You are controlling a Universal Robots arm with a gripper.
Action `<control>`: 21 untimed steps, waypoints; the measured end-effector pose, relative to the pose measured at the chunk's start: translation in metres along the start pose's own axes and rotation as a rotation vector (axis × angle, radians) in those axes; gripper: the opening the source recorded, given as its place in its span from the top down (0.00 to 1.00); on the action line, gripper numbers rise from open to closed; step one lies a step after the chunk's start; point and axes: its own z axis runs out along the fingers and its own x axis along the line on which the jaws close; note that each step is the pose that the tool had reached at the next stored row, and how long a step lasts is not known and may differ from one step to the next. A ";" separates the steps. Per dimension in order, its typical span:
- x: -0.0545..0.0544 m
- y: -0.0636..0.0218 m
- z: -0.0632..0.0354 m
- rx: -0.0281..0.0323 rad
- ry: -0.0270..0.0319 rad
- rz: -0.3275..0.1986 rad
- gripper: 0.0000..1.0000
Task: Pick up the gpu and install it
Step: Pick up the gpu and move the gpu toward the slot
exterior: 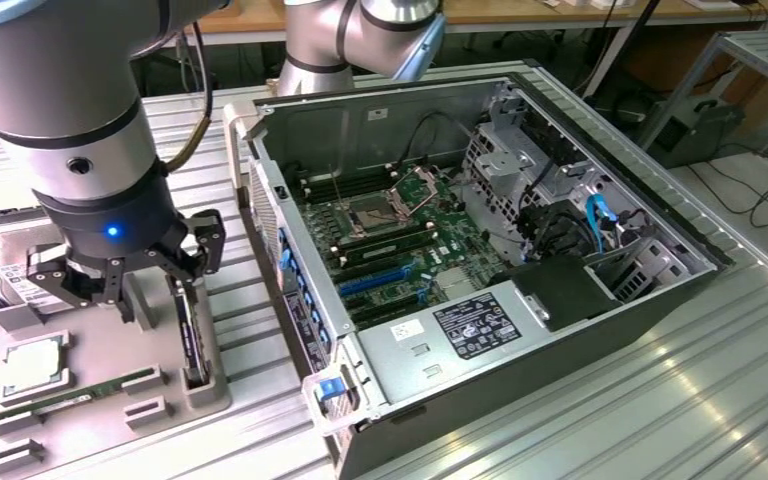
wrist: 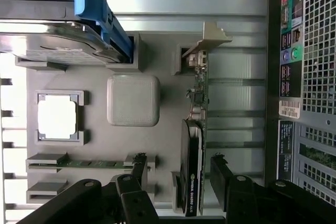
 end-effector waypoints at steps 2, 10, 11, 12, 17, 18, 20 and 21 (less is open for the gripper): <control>0.000 -0.0002 0.0031 0.0000 0.0004 0.000 0.40; -0.004 -0.0014 0.0156 -0.0001 0.0011 0.000 0.40; -0.004 -0.0022 0.0170 0.0000 0.0011 0.000 0.40; -0.005 -0.0030 0.0188 0.0000 0.0011 0.001 0.40; -0.010 -0.0038 0.0276 0.0002 0.0013 0.015 0.40; -0.010 -0.0038 0.0294 0.0004 0.0023 0.021 0.40; -0.012 -0.0036 0.0324 0.0006 0.0045 0.032 0.40; -0.012 -0.0035 0.0339 0.0007 0.0055 0.038 0.40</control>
